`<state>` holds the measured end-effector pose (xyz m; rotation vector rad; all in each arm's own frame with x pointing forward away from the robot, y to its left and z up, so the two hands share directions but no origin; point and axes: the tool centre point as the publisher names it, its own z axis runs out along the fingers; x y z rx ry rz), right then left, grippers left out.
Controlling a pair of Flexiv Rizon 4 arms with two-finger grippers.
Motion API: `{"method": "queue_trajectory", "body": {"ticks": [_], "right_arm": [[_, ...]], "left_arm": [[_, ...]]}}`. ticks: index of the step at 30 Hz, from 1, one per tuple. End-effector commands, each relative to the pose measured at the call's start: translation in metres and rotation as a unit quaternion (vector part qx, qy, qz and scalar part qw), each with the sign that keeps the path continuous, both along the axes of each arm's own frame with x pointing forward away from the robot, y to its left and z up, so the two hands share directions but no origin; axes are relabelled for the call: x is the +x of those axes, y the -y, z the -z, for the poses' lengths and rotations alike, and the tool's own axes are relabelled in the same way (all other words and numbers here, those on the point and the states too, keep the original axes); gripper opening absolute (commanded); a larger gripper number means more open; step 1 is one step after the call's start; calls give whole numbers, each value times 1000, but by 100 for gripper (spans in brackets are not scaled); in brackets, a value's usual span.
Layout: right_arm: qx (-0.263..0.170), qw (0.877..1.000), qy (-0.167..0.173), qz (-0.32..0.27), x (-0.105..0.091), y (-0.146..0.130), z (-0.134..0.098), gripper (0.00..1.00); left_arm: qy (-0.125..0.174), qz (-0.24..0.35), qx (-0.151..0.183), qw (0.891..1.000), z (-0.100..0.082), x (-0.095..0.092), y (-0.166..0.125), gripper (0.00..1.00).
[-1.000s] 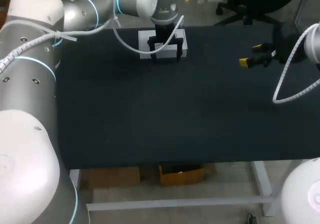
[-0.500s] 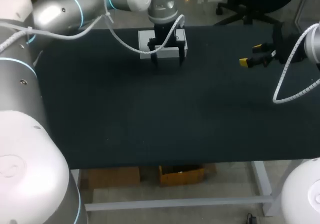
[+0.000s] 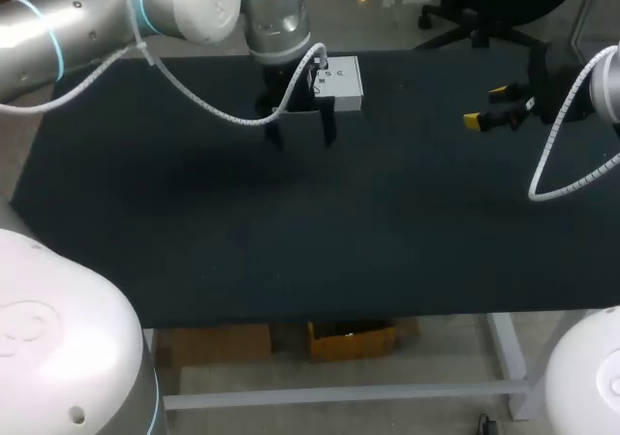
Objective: Assemble the packaging by folding the flat box into shape, placing the metal phone stand inside, and closing the box properly
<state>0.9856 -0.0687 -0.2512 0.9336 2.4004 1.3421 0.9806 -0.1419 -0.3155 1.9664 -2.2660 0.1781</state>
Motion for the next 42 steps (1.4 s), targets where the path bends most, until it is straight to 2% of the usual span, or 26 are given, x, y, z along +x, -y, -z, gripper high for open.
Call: {"method": "queue_trajectory", "body": {"ticks": [1, 8, 10, 19, 26, 42], "right_arm": [[3, 1000, 0, -3, 0, 2, 0, 100], [3, 1000, 0, -3, 0, 2, 0, 100], [3, 1000, 0, -3, 0, 2, 0, 100], [3, 1000, 0, -3, 0, 2, 0, 100], [3, 1000, 0, -3, 0, 2, 0, 100], [3, 1000, 0, -3, 0, 2, 0, 100]], "left_arm": [[327, -57, -67, 941, 1, -60, -21, 100], [332, -57, -77, 938, 1, -57, -28, 100], [333, -50, -94, 937, -3, -54, -31, 100], [347, -11, -108, 932, -16, -47, -34, 100], [336, 15, -124, 934, -18, -45, -40, 100], [335, 27, -124, 934, -18, -46, -46, 100]]}}
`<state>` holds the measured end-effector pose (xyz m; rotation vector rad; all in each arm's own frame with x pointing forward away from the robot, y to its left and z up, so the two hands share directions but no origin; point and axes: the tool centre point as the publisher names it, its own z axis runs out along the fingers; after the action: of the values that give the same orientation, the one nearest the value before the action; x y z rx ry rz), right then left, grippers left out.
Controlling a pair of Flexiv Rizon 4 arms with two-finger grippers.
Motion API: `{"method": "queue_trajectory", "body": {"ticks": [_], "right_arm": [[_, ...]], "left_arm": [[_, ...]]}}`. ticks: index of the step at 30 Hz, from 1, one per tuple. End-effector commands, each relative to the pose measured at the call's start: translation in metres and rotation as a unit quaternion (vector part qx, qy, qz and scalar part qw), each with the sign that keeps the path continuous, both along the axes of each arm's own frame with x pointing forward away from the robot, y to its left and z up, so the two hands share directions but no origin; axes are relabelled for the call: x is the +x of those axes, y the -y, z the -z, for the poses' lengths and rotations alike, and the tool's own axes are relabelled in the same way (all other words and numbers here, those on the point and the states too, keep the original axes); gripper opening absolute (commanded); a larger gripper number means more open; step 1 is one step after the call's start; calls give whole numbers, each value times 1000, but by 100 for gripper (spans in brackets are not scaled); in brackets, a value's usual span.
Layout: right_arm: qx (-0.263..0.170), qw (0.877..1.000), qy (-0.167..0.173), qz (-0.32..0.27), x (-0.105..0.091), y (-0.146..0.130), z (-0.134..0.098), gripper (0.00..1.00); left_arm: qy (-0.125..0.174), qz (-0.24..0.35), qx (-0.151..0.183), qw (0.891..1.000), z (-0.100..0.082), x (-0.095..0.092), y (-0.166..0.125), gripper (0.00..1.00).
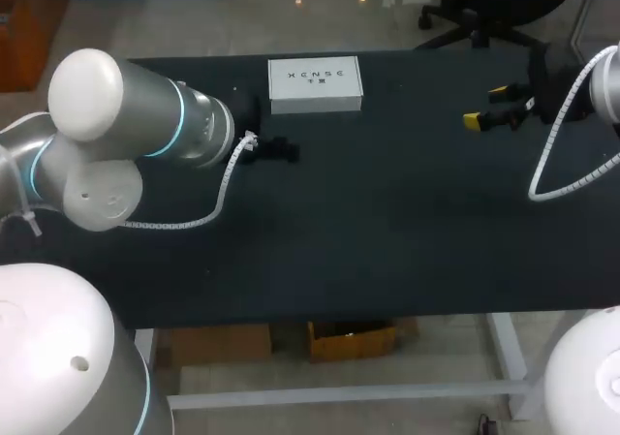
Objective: Assemble the packaging by folding the flat box into shape, placing the metal phone stand inside, and closing the box properly
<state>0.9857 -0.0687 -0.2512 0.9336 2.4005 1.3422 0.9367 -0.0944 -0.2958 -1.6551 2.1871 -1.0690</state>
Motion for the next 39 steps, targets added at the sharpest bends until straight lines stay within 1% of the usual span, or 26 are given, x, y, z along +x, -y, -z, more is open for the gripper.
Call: {"method": "queue_trajectory", "body": {"ticks": [1, 10, 11, 12, 13, 16, 21, 24, 28, 29, 34, 39], "right_arm": [[3, 1000, 0, -3, 0, 2, 0, 100], [3, 1000, 0, -3, 0, 2, 0, 100], [3, 1000, 0, -3, 0, 2, 0, 100], [3, 1000, 0, -3, 0, 2, 0, 100], [3, 1000, 0, -3, 0, 2, 0, 100], [3, 1000, 0, -3, 0, 2, 0, 100], [3, 1000, 0, -3, 0, 2, 0, 100], [3, 1000, 0, -3, 0, 2, 0, 100], [3, 1000, 0, -3, 0, 2, 0, 100], [3, 1000, 0, -3, 0, 2, 0, 100], [3, 1000, 0, -3, 0, 2, 0, 100], [3, 1000, 0, -3, 0, 2, 0, 100]], "left_arm": [[7, -5, 0, 1000, 2, -2, 1, 100], [7, -5, 0, 1000, 2, -2, 1, 100], [9, -5, -7, 1000, 0, -1, -1, 100], [17, 22, -11, 1000, -2, 1, -6, 100], [18, 27, -17, 999, -4, 4, -10, 100], [24, 50, -15, 998, -7, 11, -19, 100], [24, 113, -15, 993, -12, 22, -30, 100], [12, 119, -11, 993, -14, 31, -37, 100], [-6, 122, -24, 992, -17, 36, -43, 100], [-7, 121, -22, 992, -17, 38, -45, 100], [-5, 125, -18, 992, -15, 38, -50, 100], [7, 115, -3, 993, -12, 34, -55, 100]]}}
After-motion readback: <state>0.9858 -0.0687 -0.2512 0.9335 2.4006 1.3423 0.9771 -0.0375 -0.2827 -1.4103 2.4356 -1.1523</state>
